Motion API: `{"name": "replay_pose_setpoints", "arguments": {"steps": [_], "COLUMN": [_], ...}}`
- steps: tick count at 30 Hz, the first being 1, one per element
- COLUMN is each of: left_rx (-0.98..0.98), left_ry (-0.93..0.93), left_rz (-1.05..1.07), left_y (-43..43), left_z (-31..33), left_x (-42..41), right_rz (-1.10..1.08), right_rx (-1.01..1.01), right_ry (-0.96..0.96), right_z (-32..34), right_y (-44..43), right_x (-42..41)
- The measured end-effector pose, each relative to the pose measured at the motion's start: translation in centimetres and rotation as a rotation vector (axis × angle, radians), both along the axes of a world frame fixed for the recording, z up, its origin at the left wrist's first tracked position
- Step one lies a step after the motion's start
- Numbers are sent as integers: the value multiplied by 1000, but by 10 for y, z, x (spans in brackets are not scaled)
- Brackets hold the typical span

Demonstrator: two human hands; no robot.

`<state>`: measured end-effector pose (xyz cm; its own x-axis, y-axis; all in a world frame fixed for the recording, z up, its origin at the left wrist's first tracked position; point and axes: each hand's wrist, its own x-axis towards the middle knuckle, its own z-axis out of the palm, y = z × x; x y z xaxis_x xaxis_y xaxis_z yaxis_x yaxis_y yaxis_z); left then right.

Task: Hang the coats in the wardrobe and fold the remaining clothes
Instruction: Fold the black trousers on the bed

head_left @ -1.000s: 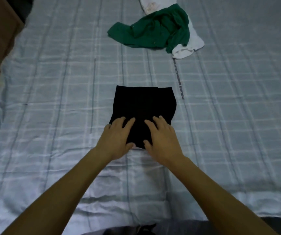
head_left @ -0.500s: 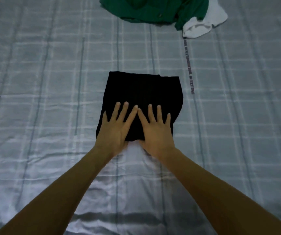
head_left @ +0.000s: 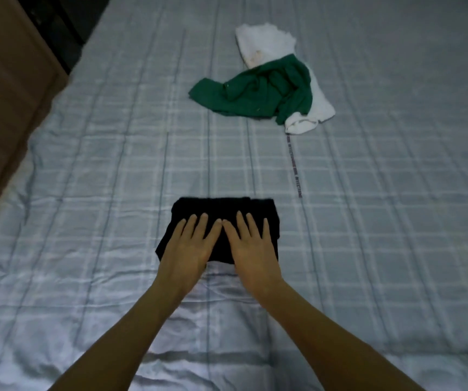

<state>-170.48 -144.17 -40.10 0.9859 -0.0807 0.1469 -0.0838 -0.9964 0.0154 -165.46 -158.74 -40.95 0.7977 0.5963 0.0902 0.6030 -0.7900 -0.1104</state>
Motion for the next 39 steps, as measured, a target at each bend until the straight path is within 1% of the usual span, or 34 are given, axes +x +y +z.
{"name": "replay_pose_setpoints", "arguments": {"steps": [3,6,11,16,20,25,30,35,39], "left_rx": [2,-1,43,131,218,281,340,398,443], "left_ry": [-28,-60,-213,-264,-265,-269,-230,-147,-94], "left_rz": [28,57,171,361,547,783,1016,1230,1389], "left_y": [17,43,100,168,222,275,323,373,412], "left_z": [52,116,227,328,383,421,438,442,448], "left_x": [-33,-77,-166,-285,-391,-509,-604,-674,-717], "right_rz": [40,88,223,380,536,760,991,1182,1359], "right_rx": [31,91,126,143,196,237,260,278,309], "right_ry": [-70,-124,-232,-340,-390,-415,-390,-335,-344], "right_z": [48,113,227,326,384,425,442,443,446], "right_y": [18,46,108,198,272,355,438,522,586], "right_x": [-28,-64,-133,-227,-316,-416,-499,-568,-613]}}
